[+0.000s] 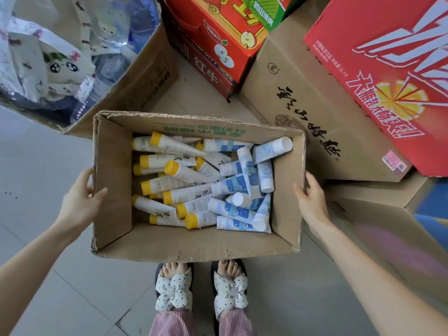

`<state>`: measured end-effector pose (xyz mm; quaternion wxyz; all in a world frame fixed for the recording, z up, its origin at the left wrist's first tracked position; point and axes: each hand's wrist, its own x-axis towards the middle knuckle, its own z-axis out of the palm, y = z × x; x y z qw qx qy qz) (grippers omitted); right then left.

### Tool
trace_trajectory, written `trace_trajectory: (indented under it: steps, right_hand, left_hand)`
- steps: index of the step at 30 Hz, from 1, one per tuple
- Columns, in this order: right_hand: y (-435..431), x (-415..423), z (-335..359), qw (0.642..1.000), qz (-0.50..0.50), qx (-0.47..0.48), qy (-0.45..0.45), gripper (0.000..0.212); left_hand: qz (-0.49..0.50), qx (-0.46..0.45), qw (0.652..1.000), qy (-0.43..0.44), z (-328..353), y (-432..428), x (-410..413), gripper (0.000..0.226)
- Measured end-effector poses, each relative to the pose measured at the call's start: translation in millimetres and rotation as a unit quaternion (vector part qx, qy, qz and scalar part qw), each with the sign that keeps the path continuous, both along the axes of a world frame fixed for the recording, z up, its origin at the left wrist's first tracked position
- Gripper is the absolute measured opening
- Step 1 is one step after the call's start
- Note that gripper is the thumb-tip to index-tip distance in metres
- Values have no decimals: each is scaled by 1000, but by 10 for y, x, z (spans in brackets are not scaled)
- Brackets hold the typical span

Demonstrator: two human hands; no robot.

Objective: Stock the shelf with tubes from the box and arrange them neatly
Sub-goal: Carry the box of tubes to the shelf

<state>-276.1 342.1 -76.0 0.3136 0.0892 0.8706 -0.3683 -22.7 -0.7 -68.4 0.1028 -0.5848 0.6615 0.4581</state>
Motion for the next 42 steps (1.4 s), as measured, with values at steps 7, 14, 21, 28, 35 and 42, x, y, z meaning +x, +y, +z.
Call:
trace_trajectory:
  steps: [7, 14, 21, 28, 35, 42]
  right_hand:
    - [-34, 4, 153, 999, 16, 27, 20, 46]
    - [-35, 91, 670, 1000, 9, 10, 19, 46]
    - [7, 271, 1538, 1000, -17, -3, 6, 48]
    - [-91, 389, 2787, 998, 3, 4, 58, 47]
    - [-336, 507, 4139, 994, 32, -15, 107, 46]
    - [-770, 619, 5399, 981, 84, -18, 174, 42]
  left_hand:
    - [12, -50, 999, -2, 105, -25, -42, 50]
    - [28, -53, 998, 3, 521, -109, 107, 56]
    - [34, -44, 998, 12, 1387, -148, 436, 66]
    - [65, -42, 996, 47, 2529, -244, 867, 59]
    - [104, -84, 987, 86, 3948, -227, 1101, 64]
    - [172, -144, 965, 134, 5222, -253, 1448, 58]
